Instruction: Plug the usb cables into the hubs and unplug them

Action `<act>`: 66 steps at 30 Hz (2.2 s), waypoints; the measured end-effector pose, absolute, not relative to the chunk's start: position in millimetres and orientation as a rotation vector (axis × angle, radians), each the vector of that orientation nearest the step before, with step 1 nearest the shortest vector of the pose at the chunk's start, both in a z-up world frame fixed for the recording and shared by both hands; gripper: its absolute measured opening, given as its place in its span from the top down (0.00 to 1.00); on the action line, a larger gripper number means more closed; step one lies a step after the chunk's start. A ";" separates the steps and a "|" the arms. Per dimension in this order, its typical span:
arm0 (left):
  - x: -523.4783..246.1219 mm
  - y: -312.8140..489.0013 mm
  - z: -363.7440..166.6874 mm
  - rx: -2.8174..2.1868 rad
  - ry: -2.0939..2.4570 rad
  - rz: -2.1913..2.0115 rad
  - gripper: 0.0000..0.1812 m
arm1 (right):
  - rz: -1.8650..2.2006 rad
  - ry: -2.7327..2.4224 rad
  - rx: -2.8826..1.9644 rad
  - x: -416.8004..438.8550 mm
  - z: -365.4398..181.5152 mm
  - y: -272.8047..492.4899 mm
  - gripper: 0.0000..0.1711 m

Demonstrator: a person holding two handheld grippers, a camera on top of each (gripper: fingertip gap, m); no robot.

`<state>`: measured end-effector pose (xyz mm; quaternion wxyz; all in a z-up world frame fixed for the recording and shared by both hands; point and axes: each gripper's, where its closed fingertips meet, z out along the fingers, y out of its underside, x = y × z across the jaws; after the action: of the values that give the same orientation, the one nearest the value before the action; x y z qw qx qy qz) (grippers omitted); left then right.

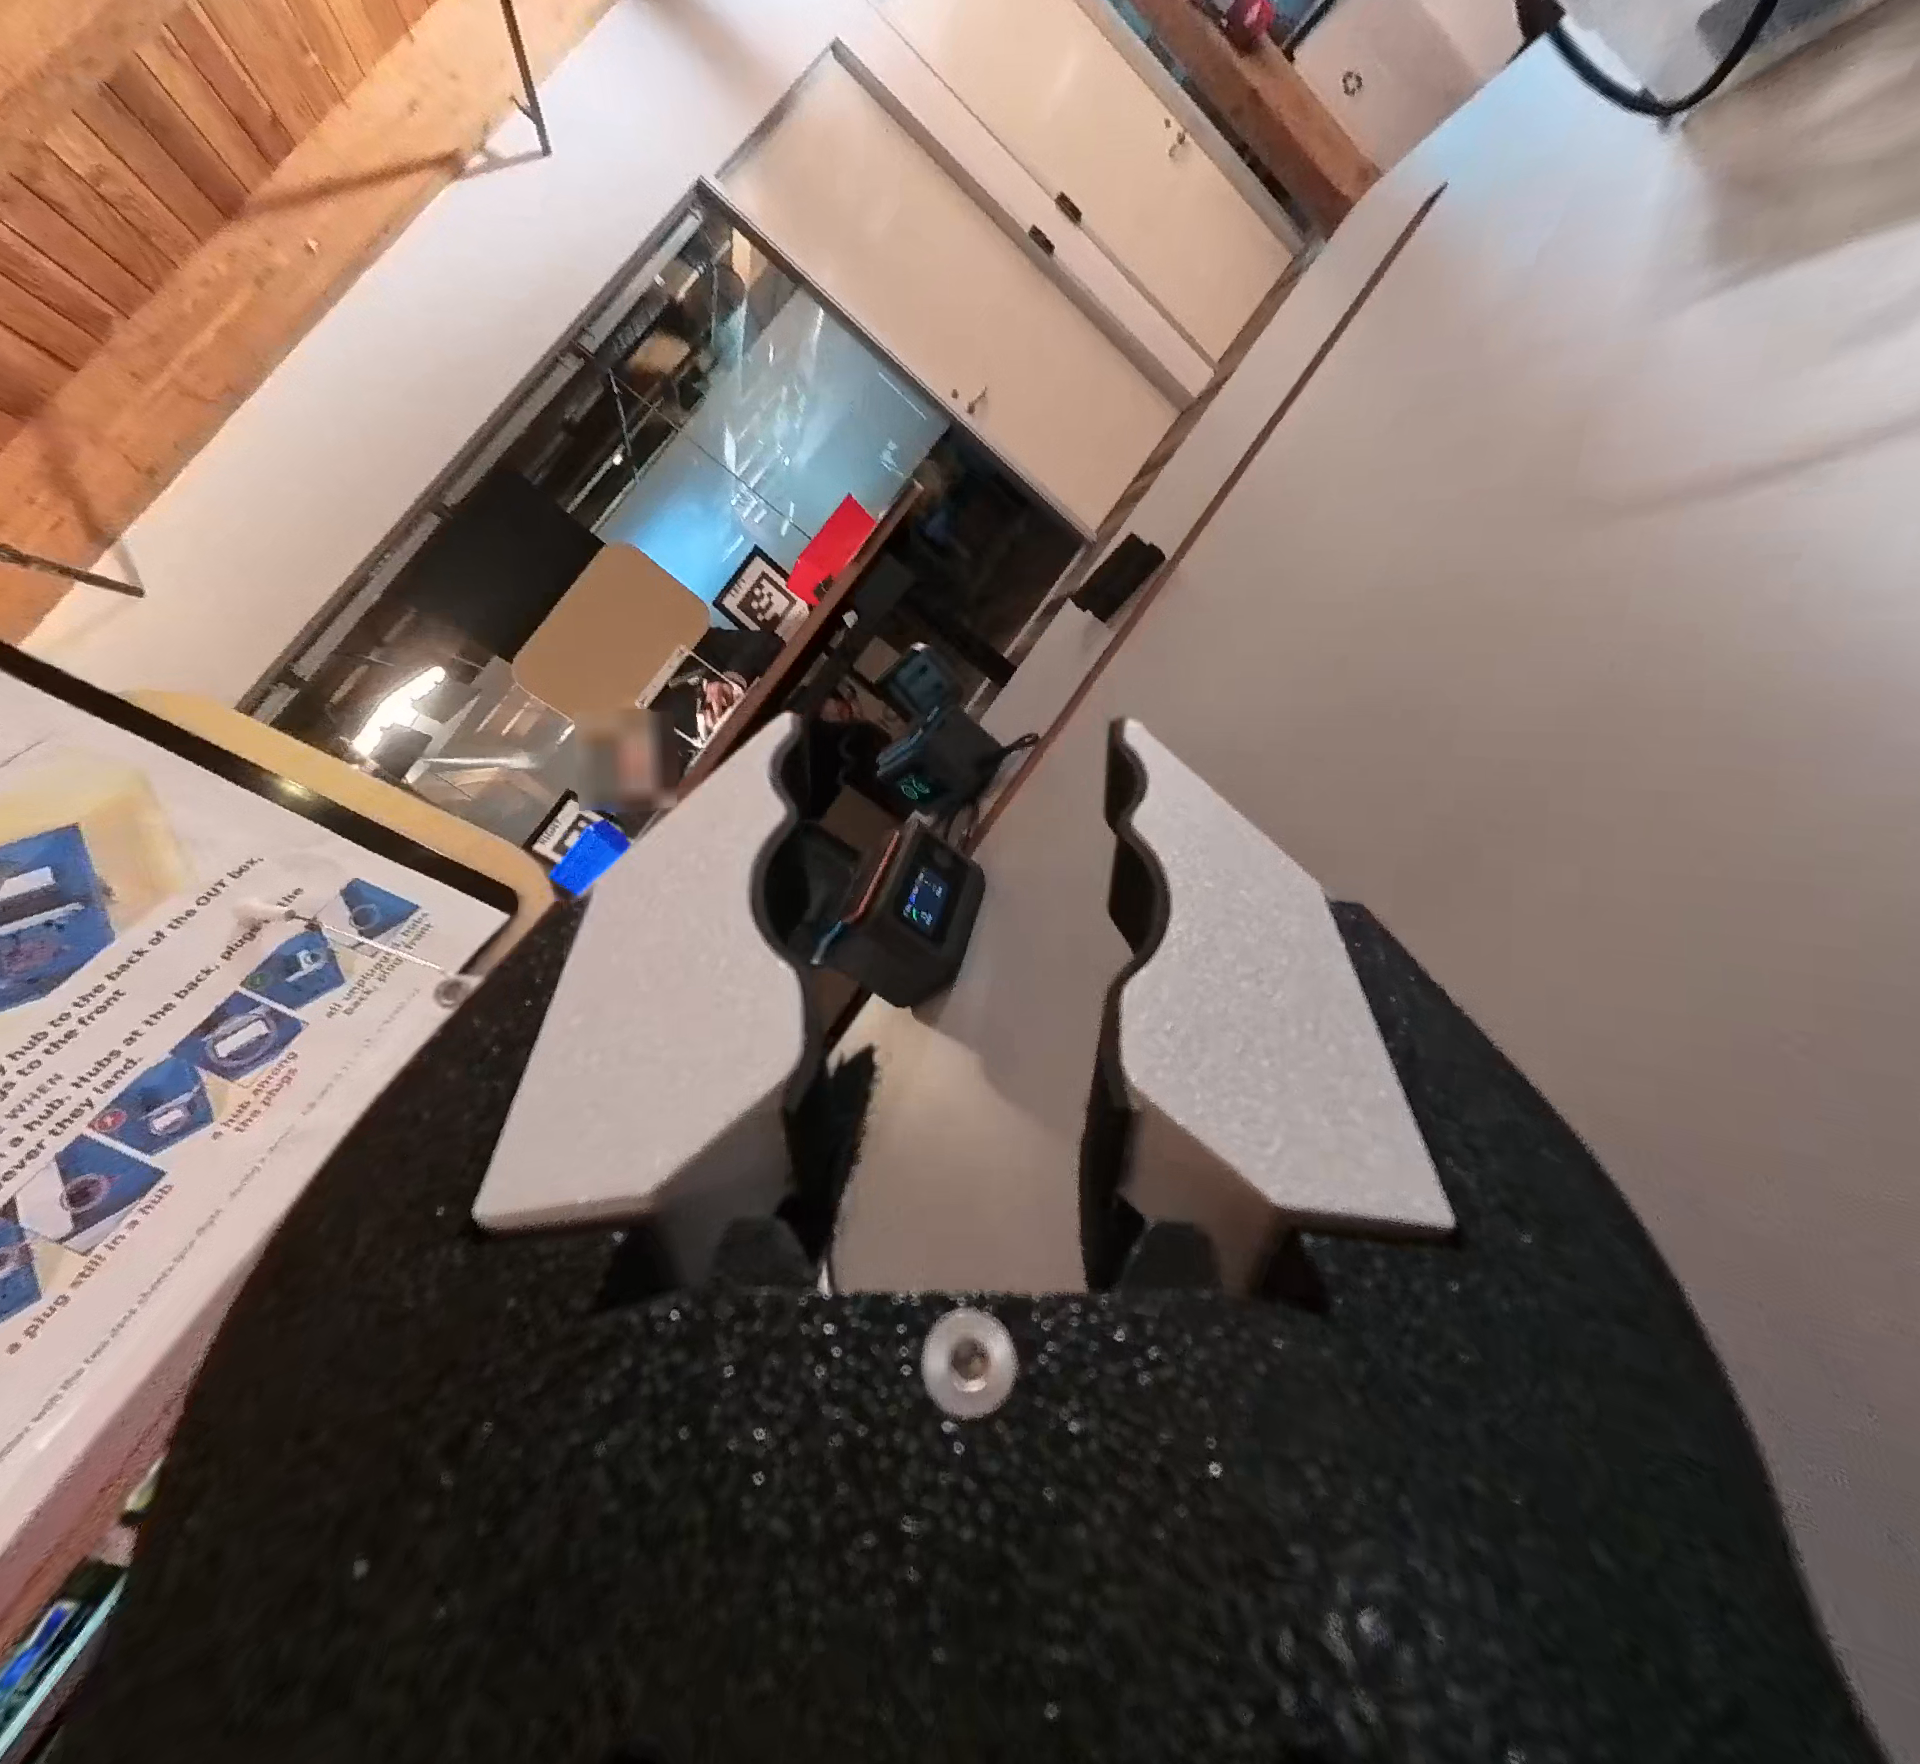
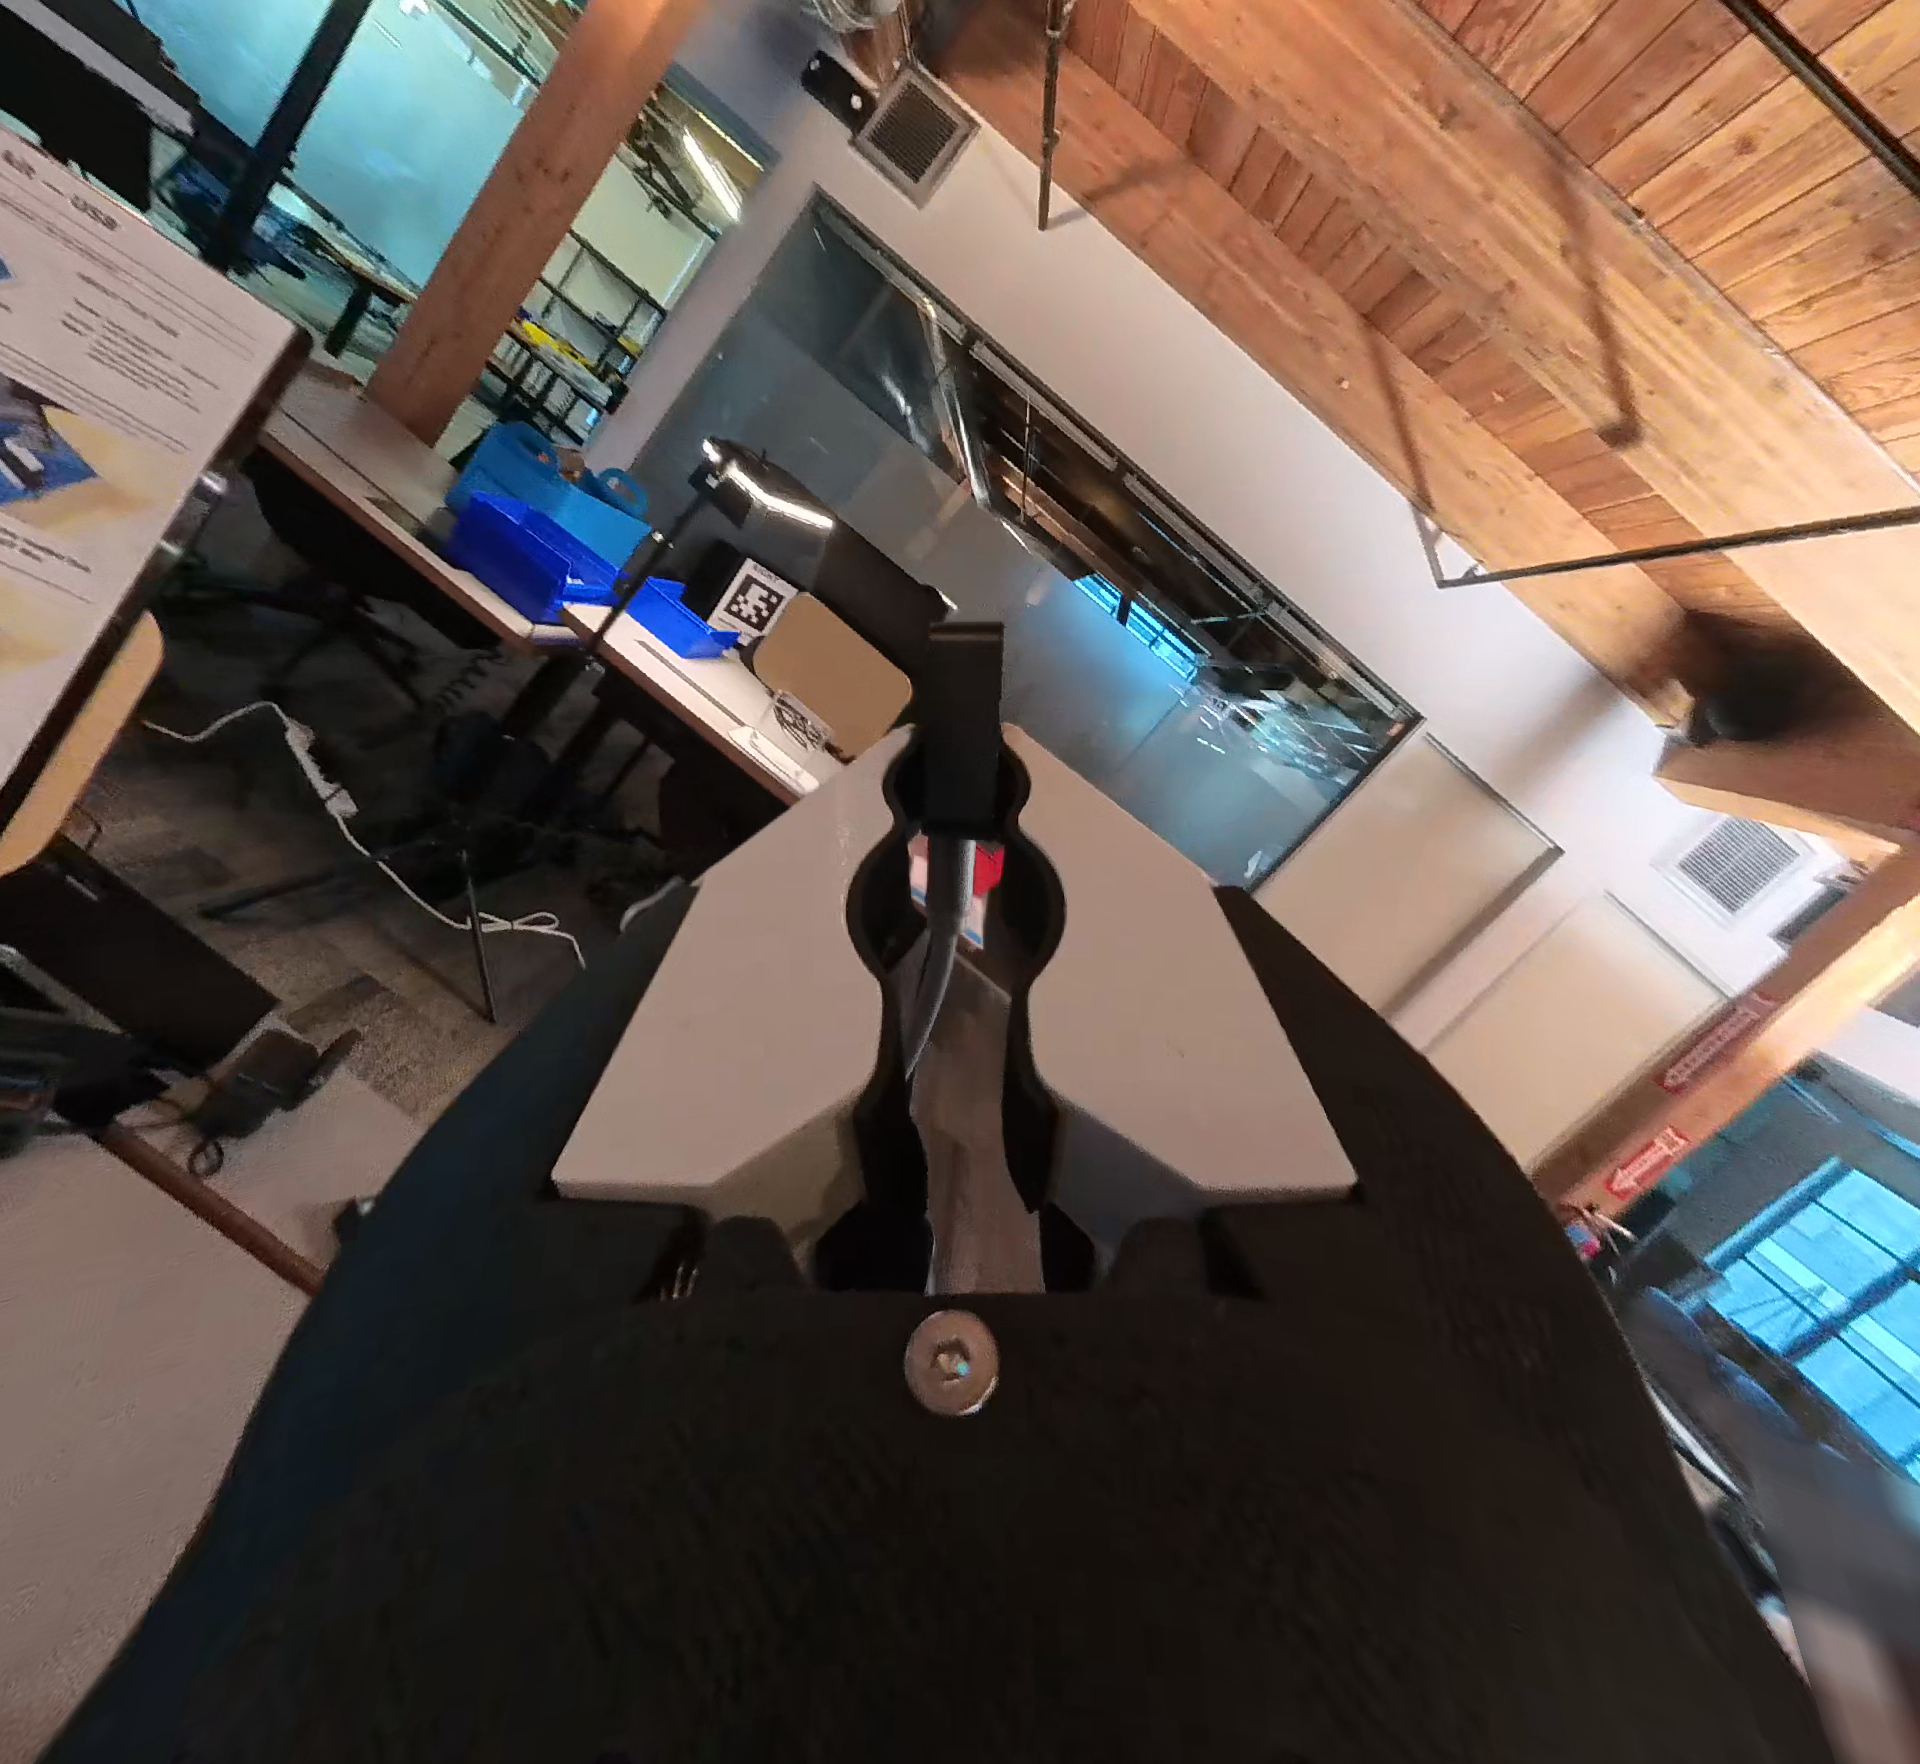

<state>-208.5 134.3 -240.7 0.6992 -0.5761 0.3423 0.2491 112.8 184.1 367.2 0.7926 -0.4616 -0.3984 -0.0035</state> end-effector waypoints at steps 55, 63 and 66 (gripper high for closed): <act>-176.4 132.8 -269.9 -1.278 1.017 0.585 0.77 | -0.265 -1.127 -0.964 149.7 0.5 283.0 0.95; -174.9 132.7 -272.3 -1.276 1.035 0.591 0.77 | 0.071 -1.271 -1.158 147.3 -82.1 247.6 0.95; -174.7 133.0 -273.5 -1.280 1.038 0.590 0.78 | 0.323 -1.317 -1.292 156.2 -91.2 236.1 0.95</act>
<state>-174.7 133.0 -273.5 0.6409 -0.5613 0.4553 0.2585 156.2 236.1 -91.2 0.5926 -0.5558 -0.5663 0.1387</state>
